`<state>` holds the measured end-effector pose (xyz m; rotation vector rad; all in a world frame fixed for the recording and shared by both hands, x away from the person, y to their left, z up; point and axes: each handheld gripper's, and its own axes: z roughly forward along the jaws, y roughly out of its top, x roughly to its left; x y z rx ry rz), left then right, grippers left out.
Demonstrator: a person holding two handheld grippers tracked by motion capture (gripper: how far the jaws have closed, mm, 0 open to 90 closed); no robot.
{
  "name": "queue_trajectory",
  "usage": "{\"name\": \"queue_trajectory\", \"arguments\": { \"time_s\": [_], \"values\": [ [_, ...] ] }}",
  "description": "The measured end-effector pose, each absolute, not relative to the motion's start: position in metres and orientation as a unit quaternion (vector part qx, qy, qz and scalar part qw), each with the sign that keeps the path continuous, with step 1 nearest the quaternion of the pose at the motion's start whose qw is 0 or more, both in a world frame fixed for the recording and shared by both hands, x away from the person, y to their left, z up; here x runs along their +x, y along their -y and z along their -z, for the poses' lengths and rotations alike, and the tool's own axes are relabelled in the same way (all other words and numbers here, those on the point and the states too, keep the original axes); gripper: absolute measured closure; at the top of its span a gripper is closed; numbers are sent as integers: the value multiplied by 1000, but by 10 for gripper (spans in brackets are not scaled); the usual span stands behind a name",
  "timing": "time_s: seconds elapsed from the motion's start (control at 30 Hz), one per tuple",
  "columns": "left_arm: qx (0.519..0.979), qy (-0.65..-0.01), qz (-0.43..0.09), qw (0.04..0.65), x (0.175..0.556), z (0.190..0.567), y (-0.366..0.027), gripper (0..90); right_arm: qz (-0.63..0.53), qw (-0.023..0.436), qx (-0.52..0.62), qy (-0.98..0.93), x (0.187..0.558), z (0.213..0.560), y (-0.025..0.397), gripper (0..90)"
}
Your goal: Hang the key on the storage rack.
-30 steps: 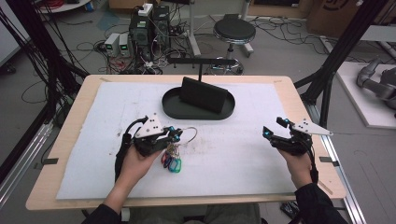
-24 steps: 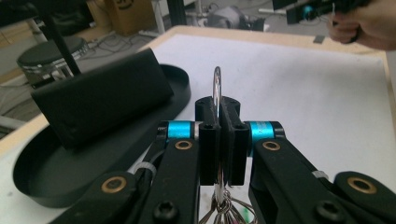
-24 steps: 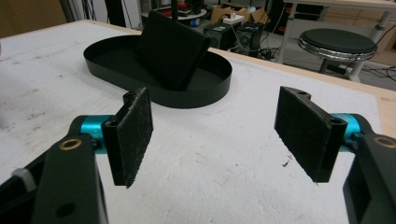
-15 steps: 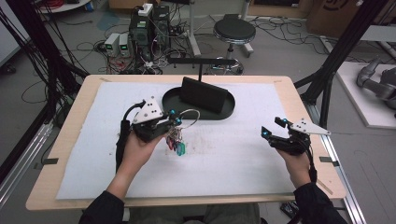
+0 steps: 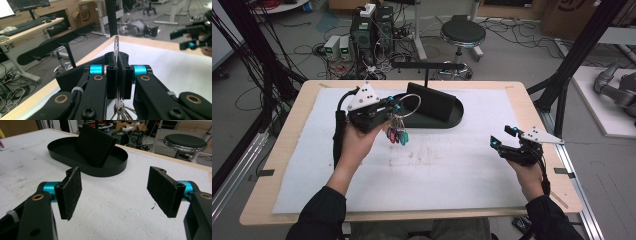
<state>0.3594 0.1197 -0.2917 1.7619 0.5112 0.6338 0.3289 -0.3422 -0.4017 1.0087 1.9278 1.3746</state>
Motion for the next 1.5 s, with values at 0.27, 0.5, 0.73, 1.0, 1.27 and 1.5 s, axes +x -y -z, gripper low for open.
{"name": "queue_trajectory", "arguments": {
  "time_s": [0.27,0.5,0.73,1.0,1.27,1.5],
  "values": [
    [735,-249,-279,565,382,287,-126,864,-511,279,377,-720,329,402,341,284],
    [725,-267,-291,564,400,277,-131,864,-511,279,378,-720,330,402,343,284],
    [721,-279,-298,559,417,275,-133,865,-511,279,377,-720,330,402,343,284],
    [721,-293,-294,556,433,286,-128,864,-512,279,378,-720,329,402,344,284],
    [716,-314,-289,551,450,297,-125,865,-510,281,379,-719,330,403,345,284],
    [708,-338,-285,551,463,301,-129,865,-511,282,377,-719,330,403,344,285]
  ]
}}
